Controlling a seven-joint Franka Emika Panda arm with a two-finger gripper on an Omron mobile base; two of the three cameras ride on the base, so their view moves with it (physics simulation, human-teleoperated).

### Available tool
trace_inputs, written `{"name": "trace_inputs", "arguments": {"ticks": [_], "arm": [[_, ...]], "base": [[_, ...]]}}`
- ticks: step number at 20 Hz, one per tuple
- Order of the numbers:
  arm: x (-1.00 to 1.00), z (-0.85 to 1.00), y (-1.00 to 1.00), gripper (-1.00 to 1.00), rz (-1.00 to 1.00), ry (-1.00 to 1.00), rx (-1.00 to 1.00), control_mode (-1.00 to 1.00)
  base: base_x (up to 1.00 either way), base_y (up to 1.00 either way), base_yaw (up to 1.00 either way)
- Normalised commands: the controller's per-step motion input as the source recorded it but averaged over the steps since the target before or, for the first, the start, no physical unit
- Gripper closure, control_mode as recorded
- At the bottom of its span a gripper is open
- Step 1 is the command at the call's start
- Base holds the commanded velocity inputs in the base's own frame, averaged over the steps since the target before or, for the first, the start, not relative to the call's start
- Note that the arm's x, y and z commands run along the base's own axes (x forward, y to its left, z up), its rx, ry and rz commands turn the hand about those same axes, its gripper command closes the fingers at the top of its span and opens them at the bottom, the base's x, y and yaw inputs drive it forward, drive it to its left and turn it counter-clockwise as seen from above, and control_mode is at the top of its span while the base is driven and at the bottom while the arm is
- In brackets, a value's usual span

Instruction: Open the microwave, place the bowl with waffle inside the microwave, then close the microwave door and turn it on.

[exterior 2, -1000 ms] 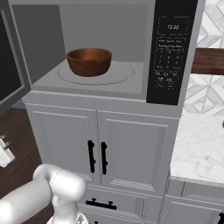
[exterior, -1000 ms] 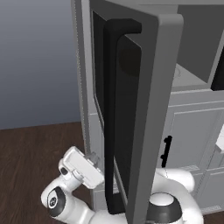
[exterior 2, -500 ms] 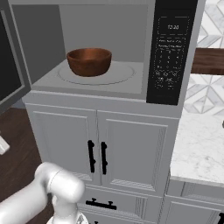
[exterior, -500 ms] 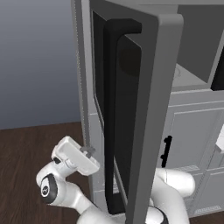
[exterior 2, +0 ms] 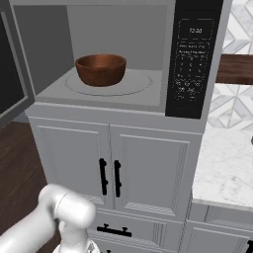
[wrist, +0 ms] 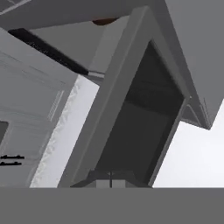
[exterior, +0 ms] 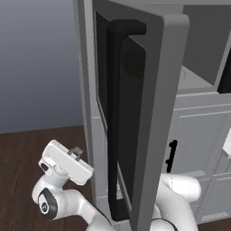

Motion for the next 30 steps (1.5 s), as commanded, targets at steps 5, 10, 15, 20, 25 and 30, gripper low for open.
{"name": "trace_inputs", "arguments": {"ticks": [5,10,15,20,25,30], "arm": [[-0.53,0.57,-0.11,1.0,0.0,0.23,0.01,-1.0],[-0.6,0.65,-0.24,1.0,0.0,0.17,0.0,-1.0],[-0.62,0.79,-0.36,1.0,0.0,0.15,0.01,-1.0],[-0.68,0.78,-0.73,1.0,0.0,0.07,0.11,-1.0],[-0.7,0.71,-1.0,1.0,0.03,0.01,0.24,-1.0],[-0.52,0.62,-1.0,1.0,0.12,0.17,0.32,-1.0]], "base": [[0.0,0.0,0.0],[0.0,0.0,0.0],[0.0,0.0,0.0],[0.0,0.0,0.0],[0.0,0.0,0.0],[0.0,0.0,0.0]]}}
